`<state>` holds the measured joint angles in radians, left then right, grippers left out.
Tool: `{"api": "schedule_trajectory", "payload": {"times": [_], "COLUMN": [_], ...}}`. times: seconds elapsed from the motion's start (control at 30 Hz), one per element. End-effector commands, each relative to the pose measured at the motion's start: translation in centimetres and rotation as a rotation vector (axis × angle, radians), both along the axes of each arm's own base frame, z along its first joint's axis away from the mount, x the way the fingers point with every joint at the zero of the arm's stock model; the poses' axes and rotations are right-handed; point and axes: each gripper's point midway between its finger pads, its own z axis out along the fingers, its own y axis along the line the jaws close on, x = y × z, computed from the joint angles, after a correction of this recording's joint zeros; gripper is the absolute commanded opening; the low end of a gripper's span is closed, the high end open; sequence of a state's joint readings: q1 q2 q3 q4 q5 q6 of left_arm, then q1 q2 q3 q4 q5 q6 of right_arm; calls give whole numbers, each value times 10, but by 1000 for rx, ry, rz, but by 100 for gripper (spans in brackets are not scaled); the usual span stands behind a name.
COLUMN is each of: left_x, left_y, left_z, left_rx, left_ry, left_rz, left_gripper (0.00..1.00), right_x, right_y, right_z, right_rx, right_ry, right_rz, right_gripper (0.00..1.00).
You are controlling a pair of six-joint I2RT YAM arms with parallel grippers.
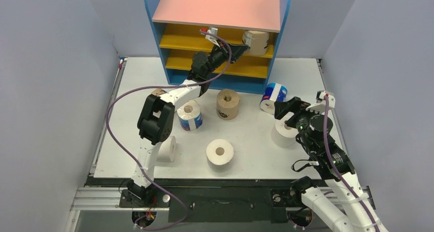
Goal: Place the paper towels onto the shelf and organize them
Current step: Place the paper towel on the shelf.
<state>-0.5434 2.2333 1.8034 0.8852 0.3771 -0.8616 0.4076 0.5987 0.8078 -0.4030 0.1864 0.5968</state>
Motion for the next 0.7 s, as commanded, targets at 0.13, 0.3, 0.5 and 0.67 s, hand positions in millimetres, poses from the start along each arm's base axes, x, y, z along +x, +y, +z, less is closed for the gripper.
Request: {"api": "schedule_trajectory", "payload": {"times": [0.13,0.3,0.5,0.67], "left_x": [-4,4,13,19], "left_y": [-13,-19,-27,-36], "left_z": [15,7,-1,0], "left_rx": [-14,2,5,2], "left_ry": [-51,-47,-28,-30], "left_rz": [-37,-23,-21,-23], "left_gripper": [0,0,0,0], "right_x": [1,0,-1,-1], "right_y": [0,-3,-6,-7], "right_z": [1,0,-3,-6], "right_rx": [8,-4,-22,-29], "right_ry": [-17,-15,-8,-4], "right_rz": [-4,-13,-26,-30], "right_gripper": [81,81,81,81]}}
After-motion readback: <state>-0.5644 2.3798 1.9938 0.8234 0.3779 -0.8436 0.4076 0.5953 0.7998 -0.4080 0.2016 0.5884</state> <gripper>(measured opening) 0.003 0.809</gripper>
